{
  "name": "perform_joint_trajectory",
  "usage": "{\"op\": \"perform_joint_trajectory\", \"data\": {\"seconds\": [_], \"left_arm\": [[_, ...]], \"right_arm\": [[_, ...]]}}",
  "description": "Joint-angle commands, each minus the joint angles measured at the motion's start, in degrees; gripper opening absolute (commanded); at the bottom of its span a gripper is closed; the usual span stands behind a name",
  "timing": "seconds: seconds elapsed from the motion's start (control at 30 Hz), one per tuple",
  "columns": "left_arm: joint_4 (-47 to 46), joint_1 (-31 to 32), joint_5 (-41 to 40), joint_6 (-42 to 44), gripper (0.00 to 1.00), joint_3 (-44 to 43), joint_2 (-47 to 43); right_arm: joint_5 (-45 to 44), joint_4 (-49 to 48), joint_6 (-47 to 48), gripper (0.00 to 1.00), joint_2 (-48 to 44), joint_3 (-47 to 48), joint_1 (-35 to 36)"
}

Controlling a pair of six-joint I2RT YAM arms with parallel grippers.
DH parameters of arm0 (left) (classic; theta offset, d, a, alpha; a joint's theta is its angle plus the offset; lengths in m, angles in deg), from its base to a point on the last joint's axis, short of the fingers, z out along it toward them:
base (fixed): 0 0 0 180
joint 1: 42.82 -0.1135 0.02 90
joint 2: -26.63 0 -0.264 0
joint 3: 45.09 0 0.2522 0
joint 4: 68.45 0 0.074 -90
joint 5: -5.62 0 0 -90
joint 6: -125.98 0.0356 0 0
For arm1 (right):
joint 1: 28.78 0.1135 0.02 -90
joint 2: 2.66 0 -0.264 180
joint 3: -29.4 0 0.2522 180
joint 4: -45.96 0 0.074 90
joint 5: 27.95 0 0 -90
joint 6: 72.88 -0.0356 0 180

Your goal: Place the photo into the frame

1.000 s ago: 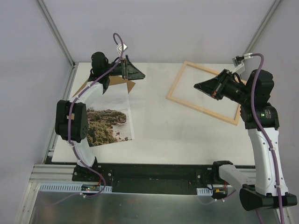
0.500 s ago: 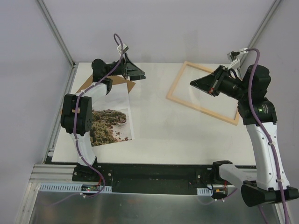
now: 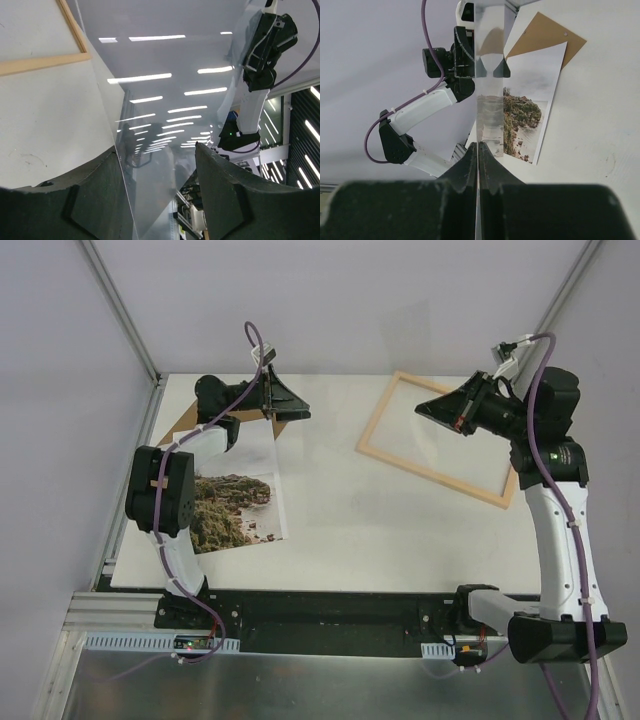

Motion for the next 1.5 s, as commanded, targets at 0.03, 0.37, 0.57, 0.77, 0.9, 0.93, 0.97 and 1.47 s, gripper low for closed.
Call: {"op": "perform_joint_trajectory", "data": {"seconds": [0.03,0.37,0.57,0.77,0.9,0.93,0.97,1.47], "left_arm": [[-11.0,1.4,1.6,-0.5,0.54,0.6,-5.6],[-8.2,2.3,2.0,0.8,0.45,2.1,-9.8],[-2.9,2.3,1.8,4.4,0.4,2.8,-12.6],[1.1,2.3,1.9,7.2,0.32,3.0,-14.3],[2.2,2.3,1.5,8.1,0.3,3.8,-15.1],[2.5,2.3,1.4,8.3,0.29,4.0,-15.1],[2.8,2.3,1.3,8.4,0.27,4.2,-15.2],[5.2,2.3,-0.3,10.1,0.2,5.0,-14.5]], "right_arm": [[6.1,-5.7,1.3,0.01,1.2,1.4,-3.2],[8.6,-10.0,0.6,0.01,4.0,-2.4,-6.9],[7.1,-10.6,0.4,0.01,3.9,-4.5,-7.5],[6.9,-16.2,-3.0,0.0,2.9,-8.7,-7.5],[6.3,-16.6,-3.3,0.01,2.4,-9.9,-7.5],[6.2,-16.9,-3.3,0.01,2.2,-10.3,-7.5],[6.0,-16.9,-3.3,0.01,1.9,-10.7,-7.5],[4.6,-21.7,-6.1,0.01,-1.1,-16.2,-6.2]]}}
